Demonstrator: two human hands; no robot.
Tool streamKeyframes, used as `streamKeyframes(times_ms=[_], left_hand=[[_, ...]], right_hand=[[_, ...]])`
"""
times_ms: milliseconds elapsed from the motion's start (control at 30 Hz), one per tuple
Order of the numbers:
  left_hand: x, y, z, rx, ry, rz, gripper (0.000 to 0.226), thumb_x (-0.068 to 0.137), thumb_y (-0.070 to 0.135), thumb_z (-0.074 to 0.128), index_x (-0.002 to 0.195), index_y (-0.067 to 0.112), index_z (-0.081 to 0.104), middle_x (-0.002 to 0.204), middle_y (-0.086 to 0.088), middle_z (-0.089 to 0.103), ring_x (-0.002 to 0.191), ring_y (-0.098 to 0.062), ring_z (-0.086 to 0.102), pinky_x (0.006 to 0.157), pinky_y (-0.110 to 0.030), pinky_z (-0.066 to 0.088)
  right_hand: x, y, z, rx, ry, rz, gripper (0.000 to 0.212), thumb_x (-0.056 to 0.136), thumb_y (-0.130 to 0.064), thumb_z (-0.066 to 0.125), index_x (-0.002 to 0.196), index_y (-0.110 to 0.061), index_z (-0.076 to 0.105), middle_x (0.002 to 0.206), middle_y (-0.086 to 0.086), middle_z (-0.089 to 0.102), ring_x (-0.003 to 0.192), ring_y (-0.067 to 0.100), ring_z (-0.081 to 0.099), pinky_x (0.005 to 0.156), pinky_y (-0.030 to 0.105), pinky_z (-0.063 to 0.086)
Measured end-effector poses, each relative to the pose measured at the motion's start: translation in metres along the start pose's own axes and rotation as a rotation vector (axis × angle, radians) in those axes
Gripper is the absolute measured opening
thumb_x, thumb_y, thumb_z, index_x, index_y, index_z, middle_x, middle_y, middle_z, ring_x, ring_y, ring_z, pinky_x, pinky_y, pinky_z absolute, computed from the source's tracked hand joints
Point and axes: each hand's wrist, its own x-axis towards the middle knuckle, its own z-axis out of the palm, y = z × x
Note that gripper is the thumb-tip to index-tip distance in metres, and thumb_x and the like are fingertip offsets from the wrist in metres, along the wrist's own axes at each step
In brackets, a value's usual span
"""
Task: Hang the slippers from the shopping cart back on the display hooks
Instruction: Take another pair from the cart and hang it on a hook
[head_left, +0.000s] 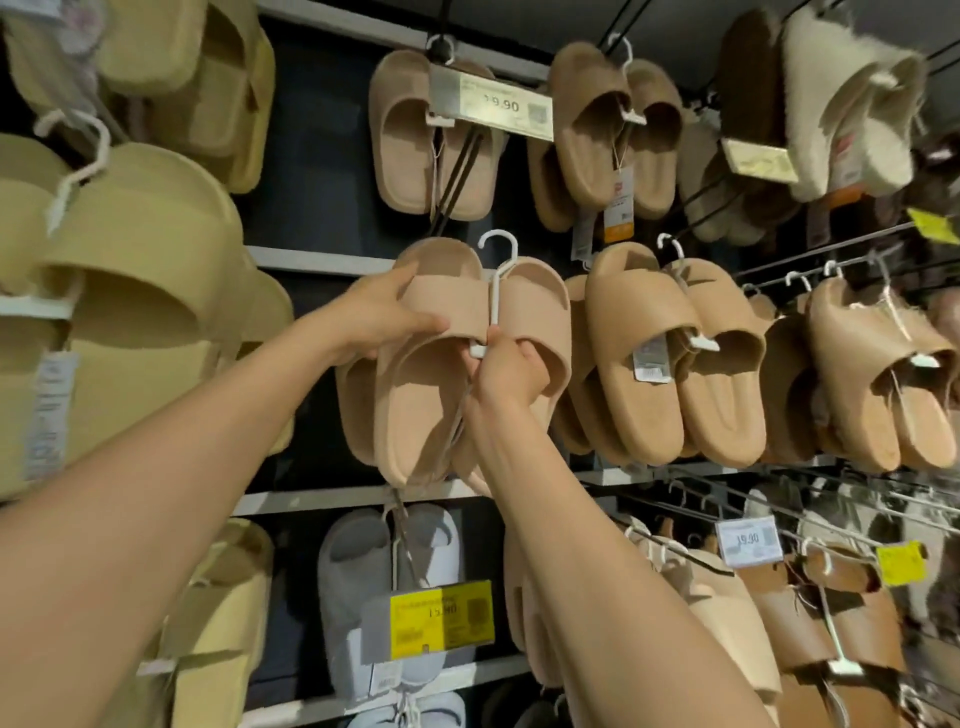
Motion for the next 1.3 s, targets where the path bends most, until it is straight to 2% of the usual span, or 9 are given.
streamKeyframes(times_ms=[233,333,467,600,733,1000,1100,1233,1300], left_hand=[[0.038,-0.019,0.009,-0.074,0.064,-0.109,0.088,0.075,0.040,0.072,0.146,0.028,0.021,0.138,-0.003,0.043,0.115,-0.023,0.049,0.078,-0.038,0.050],[0.046,-0.032,0.009,-0.053,0.109,-0.149,0.093,0.075,0.041,0.072,0.147,0.032,0.013,0.145,-0.002,0.034,0.121,-0.025,0.046,0.071,-0.034,0.050],[0.053,-0.046,0.004,-0.073,0.176,-0.154,0.095,0.075,0.040,0.072,0.148,0.032,0.011,0.147,-0.005,0.030,0.125,-0.027,0.042,0.090,-0.044,0.049],[0.054,-0.057,0.001,-0.113,0.155,-0.204,0.091,0.074,0.039,0.073,0.146,0.030,0.017,0.137,-0.005,0.041,0.108,-0.022,0.048,0.067,-0.035,0.050],[0.051,-0.074,0.011,-0.111,0.148,-0.237,0.093,0.077,0.035,0.072,0.147,0.031,0.011,0.143,-0.003,0.034,0.118,-0.024,0.045,0.071,-0.038,0.048],[0.056,-0.075,0.026,-0.077,0.152,-0.294,0.094,0.078,0.036,0.070,0.148,0.033,0.006,0.147,-0.005,0.027,0.123,-0.029,0.043,0.064,-0.035,0.048],[0.052,-0.071,0.025,-0.076,0.166,-0.273,0.087,0.082,0.032,0.068,0.148,0.028,0.011,0.145,-0.005,0.034,0.121,-0.027,0.045,0.060,-0.032,0.043],[0.036,-0.051,0.021,0.120,0.269,-0.201,0.059,0.086,0.023,0.062,0.138,0.016,0.036,0.131,-0.008,0.051,0.109,-0.022,0.053,0.077,-0.034,0.045],[0.020,-0.037,0.019,0.248,0.353,-0.149,0.048,0.085,0.022,0.062,0.130,0.014,0.046,0.124,-0.009,0.056,0.108,-0.022,0.055,0.077,-0.029,0.044]], right_hand=[[0.044,0.011,0.027,-0.115,-0.007,0.035,0.025,0.090,-0.013,0.057,0.114,-0.007,0.061,0.097,0.008,0.064,0.077,0.018,0.059,0.070,0.029,0.052],[0.053,0.026,0.033,-0.172,-0.031,0.031,0.025,0.090,-0.019,0.057,0.114,-0.012,0.061,0.076,-0.004,0.056,0.081,0.020,0.057,0.091,0.042,0.049],[0.059,0.034,0.041,-0.264,-0.071,-0.018,0.015,0.091,-0.023,0.054,0.076,-0.024,0.055,0.069,-0.008,0.053,0.072,0.016,0.053,0.096,0.045,0.044],[0.063,0.049,0.046,-0.298,-0.125,-0.013,0.021,0.088,-0.022,0.057,0.067,-0.021,0.057,0.071,-0.003,0.061,0.072,0.018,0.059,0.091,0.047,0.048],[0.065,0.067,0.037,-0.314,-0.116,0.016,0.021,0.088,-0.022,0.058,0.068,-0.025,0.056,0.069,-0.007,0.058,0.073,0.020,0.060,0.092,0.048,0.047],[0.076,0.060,0.026,-0.299,-0.171,-0.007,0.026,0.090,-0.009,0.056,0.066,-0.015,0.050,0.083,0.008,0.059,0.082,0.026,0.061,0.069,0.034,0.058],[0.072,0.054,0.017,-0.312,-0.212,0.002,0.015,0.090,-0.005,0.057,0.081,-0.016,0.050,0.093,0.017,0.065,0.070,0.022,0.061,0.061,0.027,0.055],[0.054,0.042,0.006,-0.623,-0.280,-0.297,0.016,0.086,-0.017,0.063,0.079,-0.018,0.049,0.084,0.016,0.066,0.071,0.023,0.064,0.071,0.036,0.057],[0.040,0.028,0.000,-0.788,-0.346,-0.473,0.017,0.087,-0.023,0.063,0.086,-0.015,0.048,0.075,-0.001,0.056,0.069,0.012,0.059,0.065,0.019,0.053]])
